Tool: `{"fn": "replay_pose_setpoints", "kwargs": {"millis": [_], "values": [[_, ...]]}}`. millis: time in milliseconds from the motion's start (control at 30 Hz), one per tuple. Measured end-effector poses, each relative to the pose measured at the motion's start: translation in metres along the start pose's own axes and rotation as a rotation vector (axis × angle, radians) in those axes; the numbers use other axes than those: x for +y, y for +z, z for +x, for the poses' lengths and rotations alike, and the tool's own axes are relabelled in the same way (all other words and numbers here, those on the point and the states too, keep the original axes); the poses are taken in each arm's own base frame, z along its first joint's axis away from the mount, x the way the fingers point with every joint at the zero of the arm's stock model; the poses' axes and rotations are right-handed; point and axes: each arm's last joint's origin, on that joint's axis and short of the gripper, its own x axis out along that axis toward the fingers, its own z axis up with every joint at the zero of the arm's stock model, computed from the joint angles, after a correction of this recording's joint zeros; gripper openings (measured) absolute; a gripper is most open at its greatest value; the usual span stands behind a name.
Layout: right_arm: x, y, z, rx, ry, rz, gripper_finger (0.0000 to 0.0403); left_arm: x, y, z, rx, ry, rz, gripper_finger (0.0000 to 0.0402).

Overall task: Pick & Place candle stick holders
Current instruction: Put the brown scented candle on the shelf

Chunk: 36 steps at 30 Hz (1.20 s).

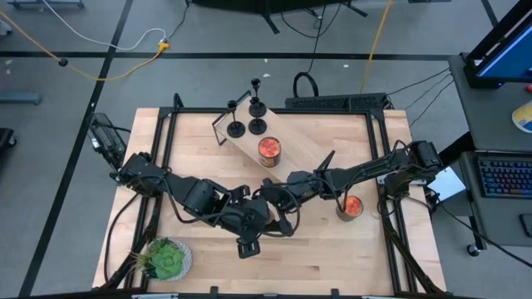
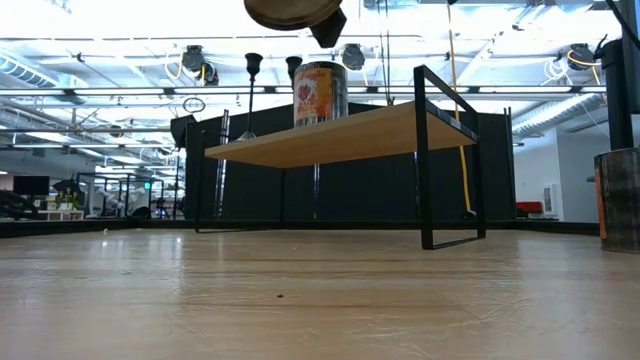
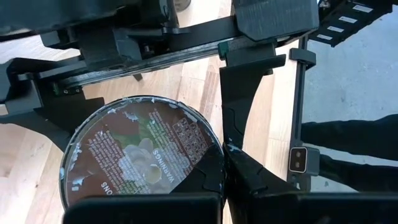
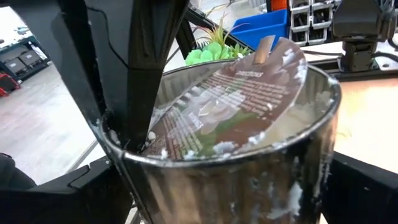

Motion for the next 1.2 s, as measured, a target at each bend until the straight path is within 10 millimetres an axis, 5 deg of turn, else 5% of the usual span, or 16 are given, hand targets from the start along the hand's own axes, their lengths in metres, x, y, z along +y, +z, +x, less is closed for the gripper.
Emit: {"fn": "replay_pose_setpoints", "kwargs": {"millis": [967, 1200], "values": [[0.0008, -0.0001, 0.0001, -0.002, 0.003, -0.035, 0.0345, 0.0020, 0.0056, 0.0003, -0.018, -0.038, -0.003, 0.0001], [0.0012, 0.0013, -0.0011, -0.011, 0.004, -0.023, 0.0344, 0.0039, 0.0063, 0.0001, -0.023, -0.025, -0.019, 0.0035]]}}
